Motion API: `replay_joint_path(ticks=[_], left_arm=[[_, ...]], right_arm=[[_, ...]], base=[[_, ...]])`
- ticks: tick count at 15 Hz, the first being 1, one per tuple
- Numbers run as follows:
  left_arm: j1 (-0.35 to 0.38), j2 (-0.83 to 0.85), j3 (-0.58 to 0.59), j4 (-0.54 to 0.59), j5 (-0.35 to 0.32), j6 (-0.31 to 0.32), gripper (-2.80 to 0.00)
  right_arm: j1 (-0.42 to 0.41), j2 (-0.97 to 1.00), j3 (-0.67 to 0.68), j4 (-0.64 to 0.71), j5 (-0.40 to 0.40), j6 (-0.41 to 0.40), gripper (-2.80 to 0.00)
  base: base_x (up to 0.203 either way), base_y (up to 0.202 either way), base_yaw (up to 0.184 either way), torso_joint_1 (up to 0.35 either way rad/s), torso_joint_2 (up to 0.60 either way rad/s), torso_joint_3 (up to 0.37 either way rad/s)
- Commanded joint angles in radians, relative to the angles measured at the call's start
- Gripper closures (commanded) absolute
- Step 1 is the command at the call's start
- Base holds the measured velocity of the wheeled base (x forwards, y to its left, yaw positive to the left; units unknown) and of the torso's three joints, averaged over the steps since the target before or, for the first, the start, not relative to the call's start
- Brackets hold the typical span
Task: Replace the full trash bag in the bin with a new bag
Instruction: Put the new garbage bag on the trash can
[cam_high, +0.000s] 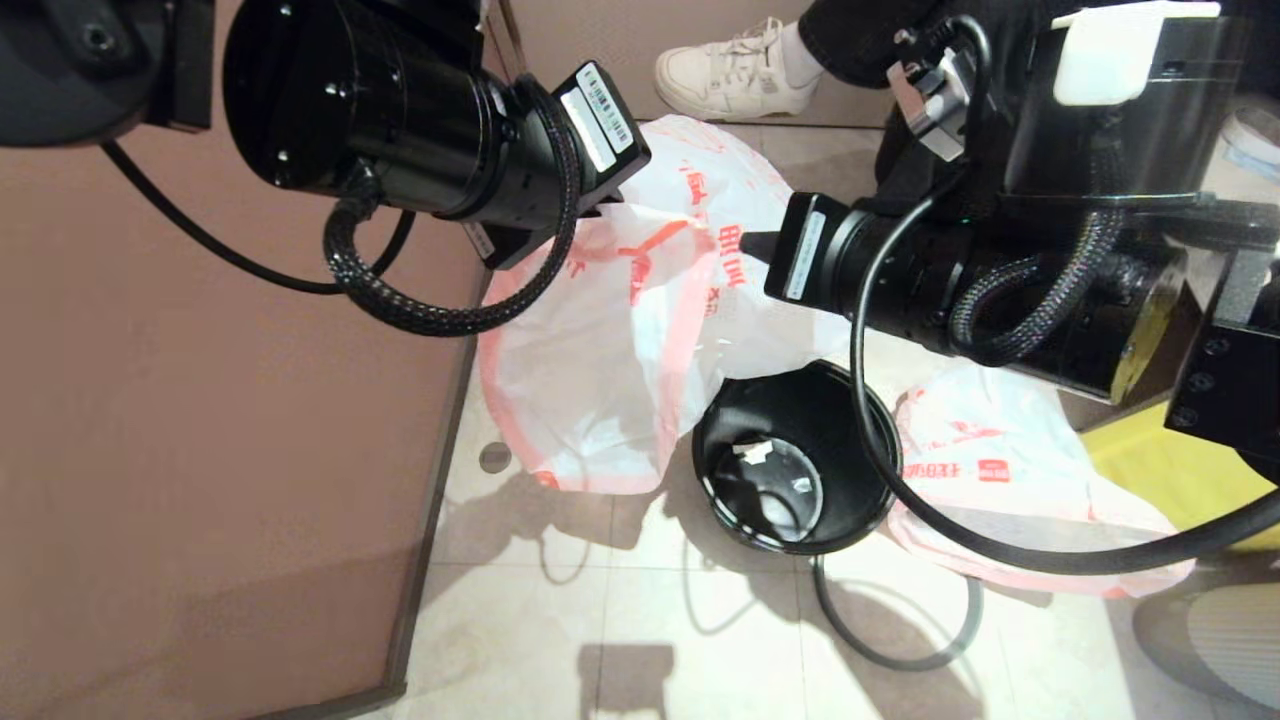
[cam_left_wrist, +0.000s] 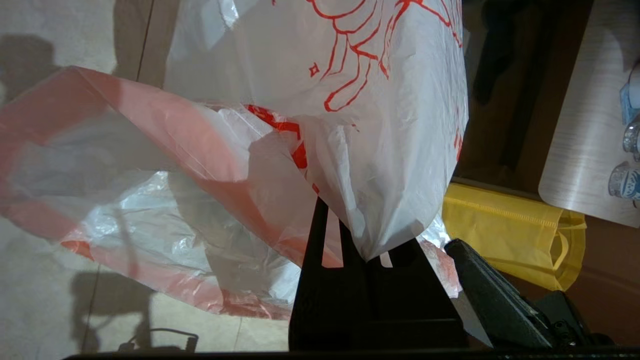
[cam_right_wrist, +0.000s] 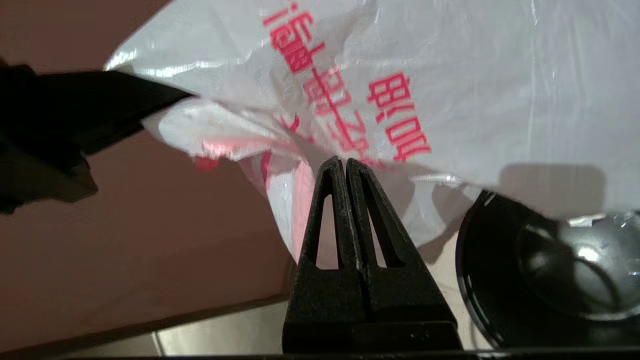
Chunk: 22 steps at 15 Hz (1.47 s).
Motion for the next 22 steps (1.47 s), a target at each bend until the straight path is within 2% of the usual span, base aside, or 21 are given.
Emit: replay_joint_path(ticks=[1, 3, 5, 6, 10, 13, 15, 22], left_arm=[[-0.001, -0.003, -0.001, 0.004, 0.003, -0.004, 0.00], [0.001, 0.002, -0.001, 0.005, 0.001, -0.004, 0.00], [0.004, 0.006, -0.001, 0.004, -0.003, -0.006, 0.00], [0.004, 0.007, -0.001, 0.002, -0.003, -0.006, 0.00], [0.005, 0.006, -0.001, -0.001, -0.005, -0.006, 0.00], [0.004, 0.003, -0.001, -0.001, -0.006, -0.004, 0.00], [0.004, 0.000, -0.001, -0.002, -0.007, -0.004, 0.00], [0.002, -0.006, -0.001, 0.002, -0.007, -0.011, 0.00]], right_arm=[[0.005, -0.042, 0.031, 0.014, 0.029, 0.006, 0.00], [0.011, -0.056, 0.045, 0.104, 0.082, 0.007, 0.00], [0.013, -0.057, 0.059, 0.117, 0.089, -0.002, 0.00], [0.015, -0.056, 0.063, 0.116, 0.093, -0.008, -2.80], [0.018, -0.042, 0.094, 0.110, 0.222, -0.009, -2.80], [0.015, 0.009, 0.102, 0.092, 0.237, -0.029, -2.80], [0.008, 0.049, 0.102, 0.030, 0.237, -0.058, -2.80], [0.013, 0.108, 0.092, 0.001, 0.297, -0.201, -2.80]], base=[[0.000, 0.000, 0.000, 0.000, 0.00, 0.000], [0.000, 0.000, 0.000, 0.000, 0.00, 0.000], [0.000, 0.000, 0.000, 0.000, 0.00, 0.000], [0.000, 0.000, 0.000, 0.000, 0.00, 0.000], [0.000, 0.000, 0.000, 0.000, 0.00, 0.000], [0.000, 0.000, 0.000, 0.000, 0.00, 0.000], [0.000, 0.000, 0.000, 0.000, 0.00, 0.000], [0.000, 0.000, 0.000, 0.000, 0.00, 0.000]])
